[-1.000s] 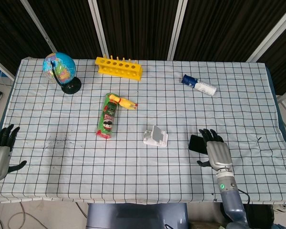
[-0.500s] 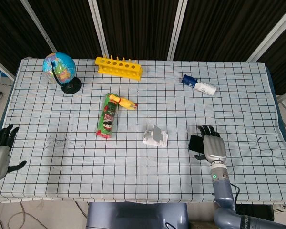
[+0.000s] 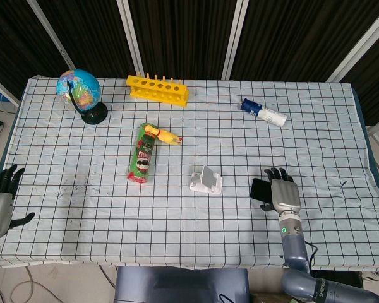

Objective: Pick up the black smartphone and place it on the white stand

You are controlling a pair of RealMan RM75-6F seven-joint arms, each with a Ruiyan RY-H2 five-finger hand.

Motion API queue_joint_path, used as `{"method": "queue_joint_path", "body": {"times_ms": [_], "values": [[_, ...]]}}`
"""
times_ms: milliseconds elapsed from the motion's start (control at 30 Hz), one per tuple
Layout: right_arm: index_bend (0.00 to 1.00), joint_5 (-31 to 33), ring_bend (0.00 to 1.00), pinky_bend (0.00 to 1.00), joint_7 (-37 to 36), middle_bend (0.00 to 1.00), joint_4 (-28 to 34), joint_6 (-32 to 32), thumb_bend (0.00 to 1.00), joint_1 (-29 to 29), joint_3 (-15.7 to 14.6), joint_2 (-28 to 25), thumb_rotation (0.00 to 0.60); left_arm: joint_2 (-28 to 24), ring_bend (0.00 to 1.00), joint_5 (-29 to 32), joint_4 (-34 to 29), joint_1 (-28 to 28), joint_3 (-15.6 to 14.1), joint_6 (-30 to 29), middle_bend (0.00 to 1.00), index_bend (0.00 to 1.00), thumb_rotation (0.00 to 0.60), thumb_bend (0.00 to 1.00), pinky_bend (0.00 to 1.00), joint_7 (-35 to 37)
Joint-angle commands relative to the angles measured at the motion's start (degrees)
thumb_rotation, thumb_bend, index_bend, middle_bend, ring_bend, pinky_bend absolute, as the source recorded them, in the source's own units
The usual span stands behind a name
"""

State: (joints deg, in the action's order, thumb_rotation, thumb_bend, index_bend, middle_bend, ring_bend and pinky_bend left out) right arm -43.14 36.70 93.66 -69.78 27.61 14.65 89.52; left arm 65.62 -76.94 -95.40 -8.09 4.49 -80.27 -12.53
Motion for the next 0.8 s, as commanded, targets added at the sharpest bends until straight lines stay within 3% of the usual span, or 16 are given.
{"method": "queue_joint_path", "body": {"times_ms": [33, 433, 800], "values": [[0.20, 0.3, 0.00, 0.18, -0.1, 0.16, -0.4, 0.1, 0.16, 0.2, -0.1, 0.0, 0.600, -0.1, 0.00, 0.0, 0.0, 0.0, 0.0, 0.1, 0.00, 0.00, 0.600, 0.00, 0.00, 0.1], [0.20, 2.4, 0.00, 0.18, -0.6, 0.16, -2.1, 0.6, 0.16, 0.7, -0.6, -0.1, 0.600, -0.1, 0.00, 0.2, -0.1, -0.1, 0.0, 0.2, 0.00, 0.00, 0.600, 0.00, 0.00, 0.1], [0.28, 3.5, 0.02, 0.18, -1.0, 0.24, -3.4, 0.7, 0.16, 1.2, -0.8, 0.1, 0.600, -0.2, 0.00, 0.3, -0.3, -0.1, -0.1, 0.2, 0.00, 0.00, 0.600, 0.00, 0.00, 0.1]]}}
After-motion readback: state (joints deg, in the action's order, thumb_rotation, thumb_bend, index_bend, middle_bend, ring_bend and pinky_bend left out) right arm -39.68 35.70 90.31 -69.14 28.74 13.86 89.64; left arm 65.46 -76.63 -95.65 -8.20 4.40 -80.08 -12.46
